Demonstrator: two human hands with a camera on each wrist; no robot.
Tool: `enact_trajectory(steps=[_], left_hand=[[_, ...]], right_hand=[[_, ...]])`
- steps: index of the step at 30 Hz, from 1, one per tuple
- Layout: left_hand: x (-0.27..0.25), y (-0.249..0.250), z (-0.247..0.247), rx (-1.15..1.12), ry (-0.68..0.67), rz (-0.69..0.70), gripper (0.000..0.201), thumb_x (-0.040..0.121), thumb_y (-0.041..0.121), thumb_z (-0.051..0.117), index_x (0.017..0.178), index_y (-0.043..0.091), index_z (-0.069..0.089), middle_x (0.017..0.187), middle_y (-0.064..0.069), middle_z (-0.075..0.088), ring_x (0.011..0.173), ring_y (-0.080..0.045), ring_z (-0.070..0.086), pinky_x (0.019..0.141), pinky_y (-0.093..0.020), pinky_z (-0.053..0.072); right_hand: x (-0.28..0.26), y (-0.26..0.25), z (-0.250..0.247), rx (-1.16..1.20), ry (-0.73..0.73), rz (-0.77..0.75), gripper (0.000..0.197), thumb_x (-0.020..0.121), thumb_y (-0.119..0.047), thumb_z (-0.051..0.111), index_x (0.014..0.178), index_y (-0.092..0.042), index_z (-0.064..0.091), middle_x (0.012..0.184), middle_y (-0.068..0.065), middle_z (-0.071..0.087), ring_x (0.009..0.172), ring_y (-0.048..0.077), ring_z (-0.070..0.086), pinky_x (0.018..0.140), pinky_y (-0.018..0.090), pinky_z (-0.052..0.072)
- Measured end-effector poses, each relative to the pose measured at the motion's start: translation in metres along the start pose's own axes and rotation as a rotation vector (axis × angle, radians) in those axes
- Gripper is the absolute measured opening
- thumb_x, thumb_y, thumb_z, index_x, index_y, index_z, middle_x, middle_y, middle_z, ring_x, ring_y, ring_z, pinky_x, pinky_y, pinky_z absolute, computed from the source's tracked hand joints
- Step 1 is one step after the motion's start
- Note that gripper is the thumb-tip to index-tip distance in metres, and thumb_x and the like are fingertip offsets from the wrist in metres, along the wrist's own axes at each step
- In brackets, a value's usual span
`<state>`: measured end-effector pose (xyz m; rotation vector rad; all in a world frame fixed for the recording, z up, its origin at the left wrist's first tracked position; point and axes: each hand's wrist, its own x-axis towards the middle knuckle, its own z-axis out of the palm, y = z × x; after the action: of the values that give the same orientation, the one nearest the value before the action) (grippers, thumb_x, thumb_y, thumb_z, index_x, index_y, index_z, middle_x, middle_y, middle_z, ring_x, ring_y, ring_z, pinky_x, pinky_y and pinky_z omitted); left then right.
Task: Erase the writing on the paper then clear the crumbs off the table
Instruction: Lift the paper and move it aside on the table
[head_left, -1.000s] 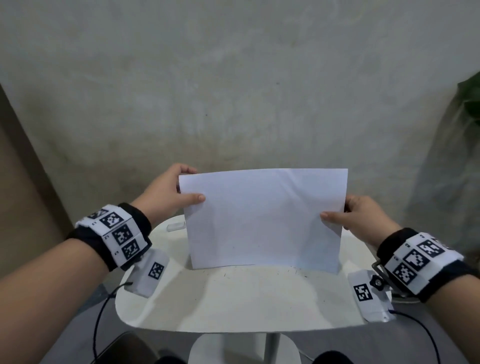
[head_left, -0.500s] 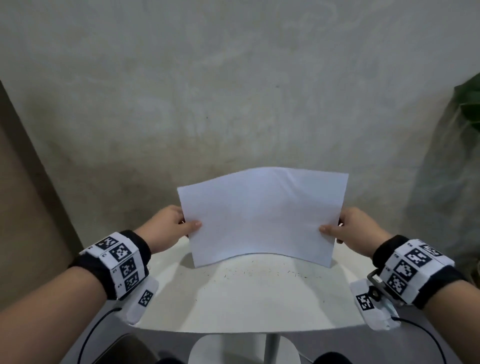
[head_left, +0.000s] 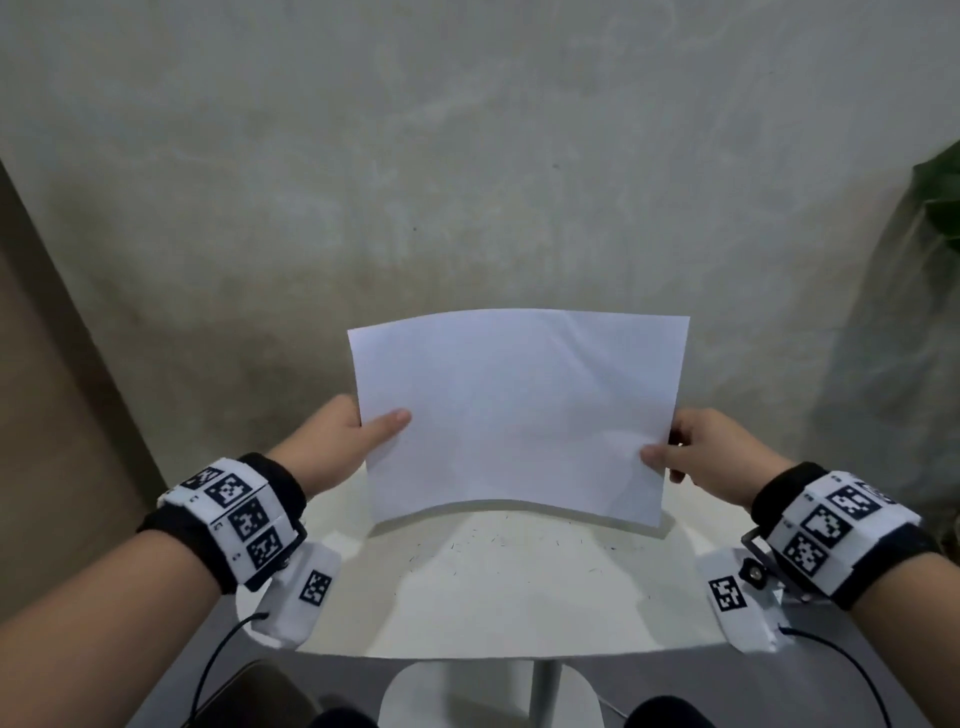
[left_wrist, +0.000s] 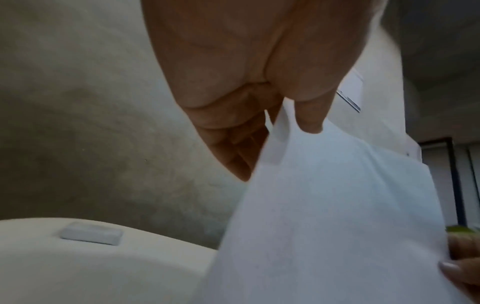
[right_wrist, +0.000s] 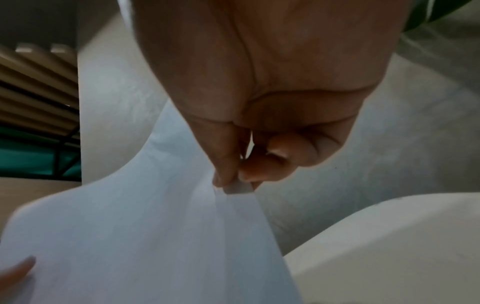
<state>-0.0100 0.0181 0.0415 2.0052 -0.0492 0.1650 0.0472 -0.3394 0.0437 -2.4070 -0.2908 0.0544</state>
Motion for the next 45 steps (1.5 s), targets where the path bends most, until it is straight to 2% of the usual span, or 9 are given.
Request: enact_trajectory(steps=[7, 14, 19, 23, 28, 32, 37, 41, 45], left_hand=[[0.008, 0.017, 0.006, -0.281, 0.025, -0.060, 0.023, 0.096, 0.032, 0.057, 0.109, 0.017, 0.069, 0.113, -0.004, 0.072, 0.105, -0.026, 0.067, 0.094, -0.043, 0.050], [0.015, 0.038, 0.021, -0.526, -0.083, -0.091, 0.026, 0.095, 0.024, 0.052, 0.108, 0.007, 0.066, 0.104, -0.008, 0.073, 0.090, -0.020, 0.071, 0.082, -0.032, 0.057], [0.017, 0.040, 0.012, -0.612, -0.091, -0.107, 0.029, 0.100, 0.021, 0.043, 0.109, 0.001, 0.063, 0.096, -0.010, 0.074, 0.079, -0.020, 0.072, 0.066, -0.029, 0.058], [0.016, 0.039, 0.012, -0.615, -0.124, -0.124, 0.039, 0.087, 0.026, 0.054, 0.117, 0.003, 0.063, 0.111, -0.014, 0.070, 0.092, -0.024, 0.070, 0.085, -0.038, 0.057], [0.015, 0.037, 0.013, -0.654, -0.148, -0.147, 0.045, 0.083, 0.029, 0.054, 0.118, 0.001, 0.062, 0.118, -0.017, 0.066, 0.095, -0.027, 0.067, 0.085, -0.038, 0.055], [0.016, 0.043, 0.010, -0.653, -0.151, -0.132, 0.045, 0.082, 0.029, 0.055, 0.117, 0.002, 0.063, 0.111, -0.016, 0.069, 0.092, -0.025, 0.069, 0.087, -0.040, 0.055], [0.018, 0.052, 0.001, -0.698, -0.118, -0.113, 0.046, 0.083, 0.028, 0.052, 0.120, 0.000, 0.060, 0.113, -0.015, 0.069, 0.096, -0.026, 0.069, 0.085, -0.037, 0.056], [0.017, 0.049, -0.008, -0.640, -0.114, -0.121, 0.047, 0.091, 0.026, 0.054, 0.131, 0.001, 0.055, 0.126, -0.016, 0.064, 0.111, -0.029, 0.063, 0.095, -0.041, 0.051], [0.019, 0.046, -0.014, -0.615, -0.053, -0.125, 0.039, 0.095, 0.026, 0.048, 0.127, 0.006, 0.059, 0.120, -0.011, 0.068, 0.102, -0.025, 0.068, 0.081, -0.036, 0.058]], right_hand=[[-0.006, -0.044, 0.014, -0.101, 0.750, -0.501, 0.059, 0.093, -0.031, 0.053, 0.145, -0.009, 0.034, 0.149, 0.012, 0.035, 0.136, 0.024, 0.034, 0.113, 0.038, 0.028], [0.018, -0.095, 0.084, -0.826, 0.289, -0.846, 0.087, 0.082, -0.064, 0.031, 0.152, -0.014, 0.017, 0.160, 0.006, 0.009, 0.147, 0.027, 0.011, 0.115, 0.054, 0.022], [0.021, -0.088, 0.099, -1.092, 0.084, -1.246, 0.075, 0.085, -0.059, 0.031, 0.147, -0.017, 0.035, 0.156, 0.000, 0.028, 0.146, 0.023, 0.021, 0.114, 0.051, 0.011], [0.031, -0.100, 0.079, -0.884, 0.355, -0.936, 0.079, 0.087, -0.060, 0.038, 0.150, -0.014, 0.029, 0.157, 0.009, 0.023, 0.145, 0.030, 0.020, 0.114, 0.054, 0.018], [0.025, -0.092, 0.095, -1.030, 0.172, -1.296, 0.076, 0.081, -0.052, 0.062, 0.145, -0.017, 0.041, 0.154, 0.002, 0.033, 0.144, 0.025, 0.026, 0.113, 0.053, 0.014], [0.024, -0.103, 0.083, -0.893, 0.374, -1.015, 0.079, 0.084, -0.055, 0.055, 0.149, -0.016, 0.033, 0.157, 0.000, 0.026, 0.145, 0.031, 0.019, 0.113, 0.054, 0.013], [0.012, -0.089, 0.105, -1.034, 0.164, -1.279, 0.081, 0.072, -0.045, 0.070, 0.143, -0.018, 0.043, 0.155, 0.001, 0.032, 0.146, 0.024, 0.019, 0.115, 0.053, 0.008], [0.015, -0.077, 0.086, -0.940, 0.223, -1.071, 0.075, 0.081, -0.048, 0.054, 0.146, -0.018, 0.035, 0.156, 0.005, 0.028, 0.144, 0.025, 0.021, 0.115, 0.048, 0.015], [0.013, -0.059, 0.072, -0.899, 0.094, -1.068, 0.033, 0.084, -0.037, 0.041, 0.084, -0.030, 0.074, 0.102, -0.013, 0.071, 0.113, 0.016, 0.063, 0.101, 0.039, 0.042]])
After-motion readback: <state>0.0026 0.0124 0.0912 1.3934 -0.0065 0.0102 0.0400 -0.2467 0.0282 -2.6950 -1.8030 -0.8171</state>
